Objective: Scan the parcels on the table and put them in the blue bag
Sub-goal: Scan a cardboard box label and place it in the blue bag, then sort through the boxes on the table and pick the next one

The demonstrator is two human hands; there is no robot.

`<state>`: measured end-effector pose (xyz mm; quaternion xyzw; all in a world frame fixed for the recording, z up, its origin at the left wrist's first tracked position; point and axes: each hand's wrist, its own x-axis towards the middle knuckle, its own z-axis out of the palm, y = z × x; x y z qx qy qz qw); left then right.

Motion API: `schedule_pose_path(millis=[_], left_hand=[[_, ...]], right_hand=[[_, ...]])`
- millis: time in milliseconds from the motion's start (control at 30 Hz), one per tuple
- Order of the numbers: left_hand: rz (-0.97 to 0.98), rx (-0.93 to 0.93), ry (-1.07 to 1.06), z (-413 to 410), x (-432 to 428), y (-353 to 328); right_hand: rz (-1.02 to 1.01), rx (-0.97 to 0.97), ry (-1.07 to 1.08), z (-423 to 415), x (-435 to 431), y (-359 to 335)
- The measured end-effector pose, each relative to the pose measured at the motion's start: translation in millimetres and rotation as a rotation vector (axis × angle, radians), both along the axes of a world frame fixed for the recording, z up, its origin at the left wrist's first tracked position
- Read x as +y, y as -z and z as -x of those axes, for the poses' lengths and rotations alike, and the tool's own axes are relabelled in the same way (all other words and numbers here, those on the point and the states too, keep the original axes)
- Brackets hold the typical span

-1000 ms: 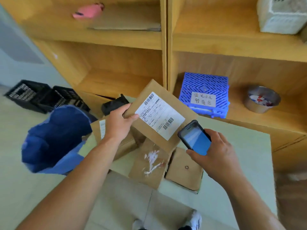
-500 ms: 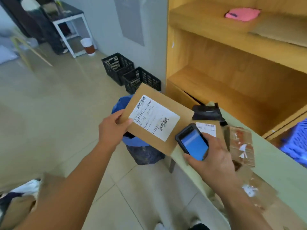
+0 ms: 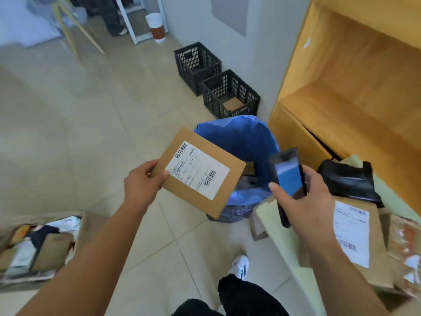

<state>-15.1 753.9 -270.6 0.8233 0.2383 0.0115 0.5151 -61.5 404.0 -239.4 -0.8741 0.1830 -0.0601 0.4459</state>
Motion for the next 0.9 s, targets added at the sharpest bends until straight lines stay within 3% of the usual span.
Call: schedule_pose_path(millis=[267,467,733,900], left_hand=[[0.119,0.036,-0.066,-76,9,32],[0.109,0.123,0.119,-156,-5,71],[-0.115,0.387,0.405,-215,-26,111],[-0.232,0.323,0.477,-231,-24,108]], right_hand=[[0.039,0.009,0.106,-83,-1,-1],[0.07,0.032,0.205,-107,18,14],[0.081,0.101,0.29,-127,33,14],[0.092,0.152,0.341,-131,44,11]])
